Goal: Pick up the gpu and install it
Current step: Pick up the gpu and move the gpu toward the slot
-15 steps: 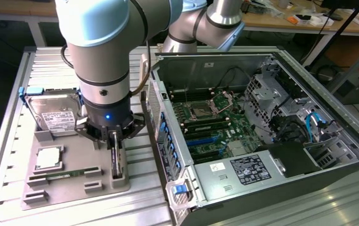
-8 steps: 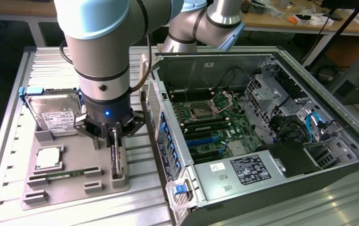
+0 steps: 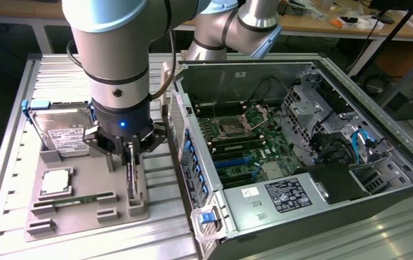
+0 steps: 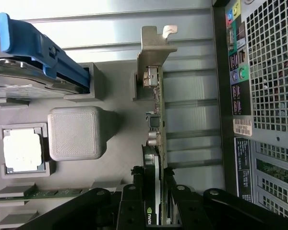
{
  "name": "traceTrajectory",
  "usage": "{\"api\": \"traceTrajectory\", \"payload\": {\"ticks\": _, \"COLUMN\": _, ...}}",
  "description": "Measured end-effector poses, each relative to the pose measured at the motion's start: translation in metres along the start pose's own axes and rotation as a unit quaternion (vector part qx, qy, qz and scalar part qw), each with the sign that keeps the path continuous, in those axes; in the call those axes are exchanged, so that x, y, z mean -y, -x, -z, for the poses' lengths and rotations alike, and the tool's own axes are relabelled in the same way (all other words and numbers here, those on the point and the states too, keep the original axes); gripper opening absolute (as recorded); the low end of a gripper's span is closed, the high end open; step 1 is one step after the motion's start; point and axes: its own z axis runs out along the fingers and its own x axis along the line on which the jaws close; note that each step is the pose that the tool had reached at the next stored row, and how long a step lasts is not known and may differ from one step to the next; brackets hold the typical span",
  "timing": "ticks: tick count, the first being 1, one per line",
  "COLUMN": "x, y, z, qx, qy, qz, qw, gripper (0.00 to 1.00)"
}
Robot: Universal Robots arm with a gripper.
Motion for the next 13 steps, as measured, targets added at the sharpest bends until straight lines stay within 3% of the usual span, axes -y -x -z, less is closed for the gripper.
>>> {"api": "traceTrajectory", "payload": {"ticks": 13, "x": -0.0001, "y": 0.0001, "z": 0.0027, "qx": 0.0000, "qy": 0.0000, "qz": 0.000, "qw": 1.0000, "gripper": 0.27}}
